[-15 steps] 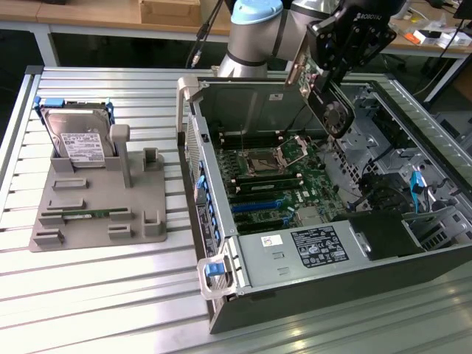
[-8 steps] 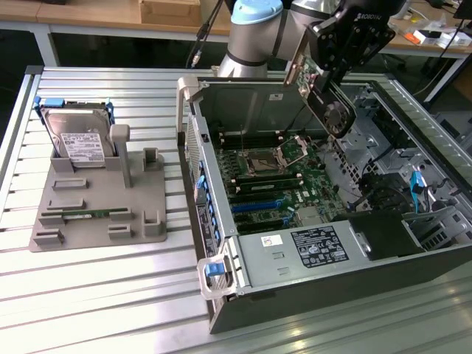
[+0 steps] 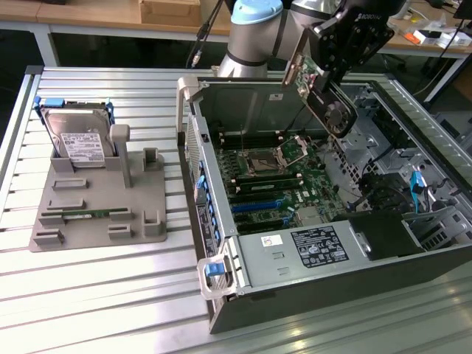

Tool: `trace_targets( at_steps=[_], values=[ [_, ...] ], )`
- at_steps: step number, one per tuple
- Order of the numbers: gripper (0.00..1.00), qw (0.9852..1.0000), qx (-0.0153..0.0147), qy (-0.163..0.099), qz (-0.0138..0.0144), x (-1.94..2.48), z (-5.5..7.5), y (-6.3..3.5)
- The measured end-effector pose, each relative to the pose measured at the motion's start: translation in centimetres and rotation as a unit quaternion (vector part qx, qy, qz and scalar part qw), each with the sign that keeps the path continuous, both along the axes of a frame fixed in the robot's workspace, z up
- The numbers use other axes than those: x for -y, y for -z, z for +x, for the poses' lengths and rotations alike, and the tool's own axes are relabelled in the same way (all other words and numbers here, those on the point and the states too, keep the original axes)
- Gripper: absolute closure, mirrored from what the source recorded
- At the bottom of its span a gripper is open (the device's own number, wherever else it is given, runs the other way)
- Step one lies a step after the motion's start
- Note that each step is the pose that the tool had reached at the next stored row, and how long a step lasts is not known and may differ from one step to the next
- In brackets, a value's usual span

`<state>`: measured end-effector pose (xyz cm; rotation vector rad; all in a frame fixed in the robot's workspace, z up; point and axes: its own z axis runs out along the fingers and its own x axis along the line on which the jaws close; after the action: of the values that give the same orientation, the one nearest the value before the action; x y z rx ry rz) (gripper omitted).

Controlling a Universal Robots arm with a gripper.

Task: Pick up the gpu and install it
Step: 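Insert the gpu into the slot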

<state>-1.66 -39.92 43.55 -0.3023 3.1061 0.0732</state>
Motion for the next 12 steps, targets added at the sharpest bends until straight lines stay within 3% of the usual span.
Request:
trace_targets(
  at_steps=[12],
  values=[
    [0.73,0.9997,0.0000,-0.025,0.0000,0.00,0.00,0.00]
  ],
)
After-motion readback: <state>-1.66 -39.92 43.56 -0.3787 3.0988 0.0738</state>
